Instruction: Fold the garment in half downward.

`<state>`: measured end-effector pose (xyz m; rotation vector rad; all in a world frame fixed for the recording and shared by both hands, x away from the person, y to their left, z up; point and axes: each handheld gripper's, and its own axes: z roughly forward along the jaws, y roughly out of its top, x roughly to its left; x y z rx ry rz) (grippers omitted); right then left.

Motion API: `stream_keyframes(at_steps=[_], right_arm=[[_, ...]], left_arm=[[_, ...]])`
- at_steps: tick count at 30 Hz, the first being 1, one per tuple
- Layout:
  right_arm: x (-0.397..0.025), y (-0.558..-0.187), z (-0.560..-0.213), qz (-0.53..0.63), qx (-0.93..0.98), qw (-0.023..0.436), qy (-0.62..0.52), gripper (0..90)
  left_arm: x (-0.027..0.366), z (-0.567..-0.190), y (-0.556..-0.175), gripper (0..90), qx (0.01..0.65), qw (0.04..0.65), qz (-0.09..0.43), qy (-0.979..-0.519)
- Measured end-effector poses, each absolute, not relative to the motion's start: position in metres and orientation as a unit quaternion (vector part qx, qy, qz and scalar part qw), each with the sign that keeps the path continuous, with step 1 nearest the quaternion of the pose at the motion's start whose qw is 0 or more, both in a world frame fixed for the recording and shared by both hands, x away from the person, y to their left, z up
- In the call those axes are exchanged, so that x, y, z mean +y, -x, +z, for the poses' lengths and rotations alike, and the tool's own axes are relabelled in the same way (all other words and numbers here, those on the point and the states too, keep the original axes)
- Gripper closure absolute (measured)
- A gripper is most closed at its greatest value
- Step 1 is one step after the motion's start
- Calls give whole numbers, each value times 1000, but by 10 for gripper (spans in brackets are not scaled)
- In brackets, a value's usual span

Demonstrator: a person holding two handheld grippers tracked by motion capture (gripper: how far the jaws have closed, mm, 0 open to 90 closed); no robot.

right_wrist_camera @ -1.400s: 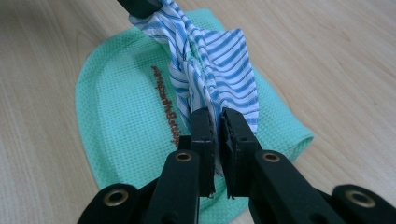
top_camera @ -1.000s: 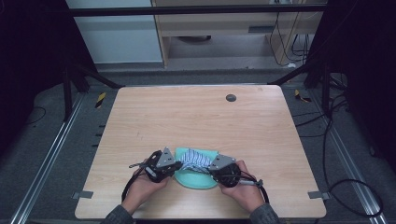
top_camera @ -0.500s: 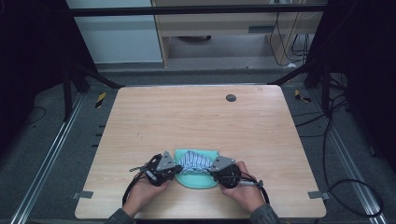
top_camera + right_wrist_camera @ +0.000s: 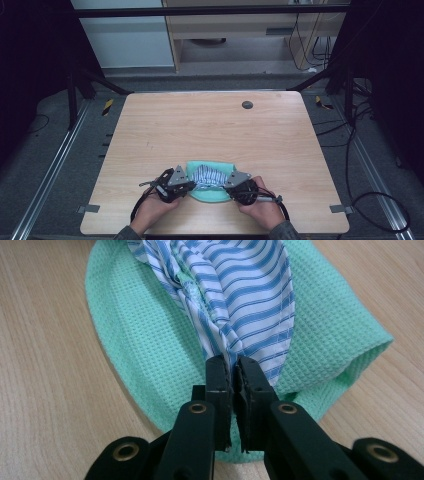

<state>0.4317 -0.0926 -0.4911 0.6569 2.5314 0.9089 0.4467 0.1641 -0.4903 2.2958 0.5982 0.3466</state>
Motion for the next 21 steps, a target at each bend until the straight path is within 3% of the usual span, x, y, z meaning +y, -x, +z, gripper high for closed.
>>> stream_keyframes(at_steps=[13,21], right_arm=[[-94,-430,-491,311,902,186,-233,841],[-100,-429,-490,322,897,181,-244,773]], left_arm=[[163,-491,-442,872,236,364,123,-892],[166,-490,-441,846,249,384,118,-881]])
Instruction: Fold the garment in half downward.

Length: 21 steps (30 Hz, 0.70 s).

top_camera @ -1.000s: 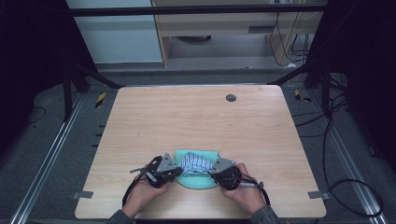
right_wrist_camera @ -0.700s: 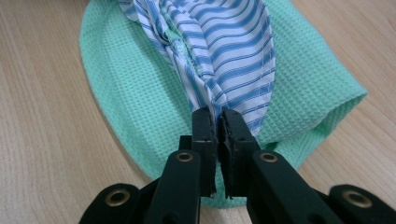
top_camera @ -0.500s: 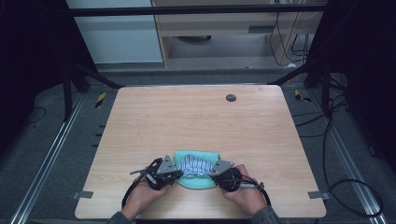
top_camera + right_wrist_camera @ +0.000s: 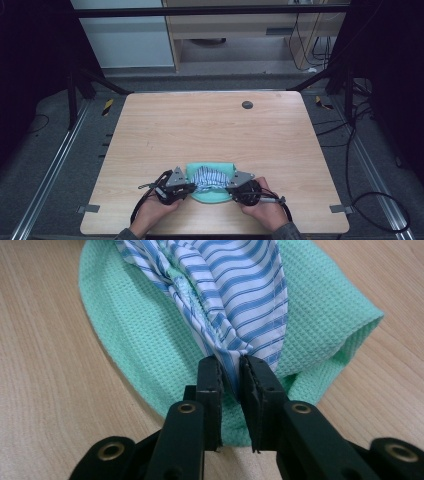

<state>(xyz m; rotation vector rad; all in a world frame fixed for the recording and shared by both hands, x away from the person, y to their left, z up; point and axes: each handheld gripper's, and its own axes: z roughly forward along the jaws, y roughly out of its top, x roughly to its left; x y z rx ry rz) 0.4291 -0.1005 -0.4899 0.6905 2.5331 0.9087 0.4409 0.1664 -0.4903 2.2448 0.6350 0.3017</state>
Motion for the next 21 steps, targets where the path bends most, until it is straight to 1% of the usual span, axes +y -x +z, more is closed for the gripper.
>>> stream_keyframes(at_steps=[2,3,4,5,6,7,8,9,11,12,15,17,18,19,20,21], right_arm=[[-101,-429,-490,323,896,180,-246,760],[-101,-427,-489,327,894,177,-249,729],[-101,-427,-489,327,894,177,-249,729],[-102,-426,-489,328,894,176,-248,702],[-103,-425,-488,328,894,176,-250,683],[-104,-425,-488,329,893,176,-253,657],[-104,-425,-488,329,893,176,-253,657],[-106,-424,-487,332,891,173,-257,623],[-109,-423,-486,332,890,174,-261,585],[-109,-423,-486,332,890,174,-261,585],[-113,-421,-483,336,887,169,-269,524],[-116,-419,-482,338,886,164,-272,469],[-119,-418,-481,339,883,168,-277,381],[-119,-418,-481,339,883,168,-277,381],[-120,-418,-480,339,882,169,-280,361],[-124,-418,-479,341,878,178,-284,265]], left_arm=[[167,-490,-440,793,252,388,119,-878],[169,-489,-440,755,256,393,120,-875],[170,-488,-440,755,261,398,121,-871],[172,-487,-440,689,264,408,121,-865],[172,-486,-439,664,264,409,125,-864],[172,-485,-438,620,267,409,129,-863],[172,-485,-438,584,267,409,129,-863],[174,-484,-438,574,269,413,128,-861],[175,-482,-437,535,271,415,128,-859],[176,-481,-436,535,273,416,128,-858],[178,-476,-435,438,278,415,130,-857],[179,-474,-435,349,283,412,129,-857],[181,-472,-436,295,287,411,126,-856],[181,-472,-436,263,287,411,126,-856],[182,-471,-436,263,290,409,128,-856],[184,-468,-438,160,298,401,128,-857]])
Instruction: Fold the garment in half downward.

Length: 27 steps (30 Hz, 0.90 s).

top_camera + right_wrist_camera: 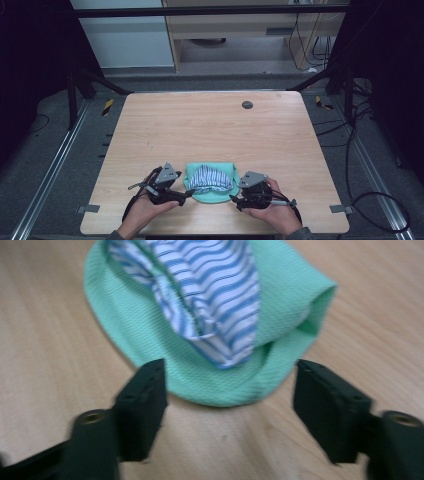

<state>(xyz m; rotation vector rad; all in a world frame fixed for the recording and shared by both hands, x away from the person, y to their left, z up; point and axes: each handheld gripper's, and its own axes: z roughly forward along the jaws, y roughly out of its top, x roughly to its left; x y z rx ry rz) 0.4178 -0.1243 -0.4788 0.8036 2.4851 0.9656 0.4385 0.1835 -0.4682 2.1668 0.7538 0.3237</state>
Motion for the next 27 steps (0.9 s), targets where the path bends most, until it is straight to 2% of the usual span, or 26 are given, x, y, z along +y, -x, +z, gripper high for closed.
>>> stream_keyframes(at_steps=[1,2,3,7,11,18,27], right_arm=[[-124,-418,-479,341,878,178,-284,265],[-129,-419,-477,345,872,184,-294,217],[-129,-419,-477,345,872,184,-294,217],[-142,-425,-474,348,860,190,-321,121],[-153,-429,-472,351,852,189,-340,79],[-175,-441,-476,345,839,192,-375,63],[-196,-467,-488,326,829,187,-415,71]], left_arm=[[184,-468,-438,129,298,401,128,-857],[185,-467,-440,107,301,399,127,-857],[186,-465,-441,107,304,396,128,-857],[195,-458,-447,71,311,389,133,-857],[206,-449,-453,62,314,381,135,-859],[226,-450,-468,70,334,362,153,-857],[248,-467,-499,64,371,331,149,-854]])
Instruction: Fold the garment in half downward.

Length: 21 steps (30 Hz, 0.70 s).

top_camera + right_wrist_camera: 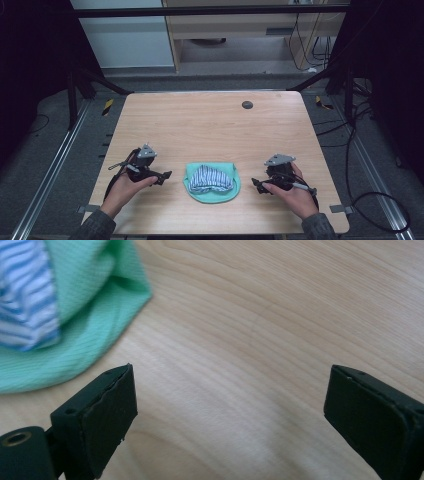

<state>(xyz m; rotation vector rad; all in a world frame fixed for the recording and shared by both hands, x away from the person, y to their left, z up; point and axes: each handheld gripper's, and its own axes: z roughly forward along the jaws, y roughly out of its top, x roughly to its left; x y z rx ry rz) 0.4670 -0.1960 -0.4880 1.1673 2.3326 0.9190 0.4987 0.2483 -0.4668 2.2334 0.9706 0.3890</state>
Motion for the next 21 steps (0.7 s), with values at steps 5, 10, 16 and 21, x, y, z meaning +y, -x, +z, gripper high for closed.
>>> stream_keyframes(at_steps=[5,10,16,21], right_arm=[[-204,-481,-493,329,816,195,-434,77],[-218,-504,-499,340,779,208,-483,82],[-217,-515,-508,332,765,214,-508,82],[-213,-520,-512,330,755,229,-519,61]], left_arm=[[258,-478,-518,64,398,322,148,-847],[267,-486,-537,64,426,314,156,-834],[268,-494,-546,64,438,311,169,-826],[269,-500,-551,54,439,307,179,-825]])
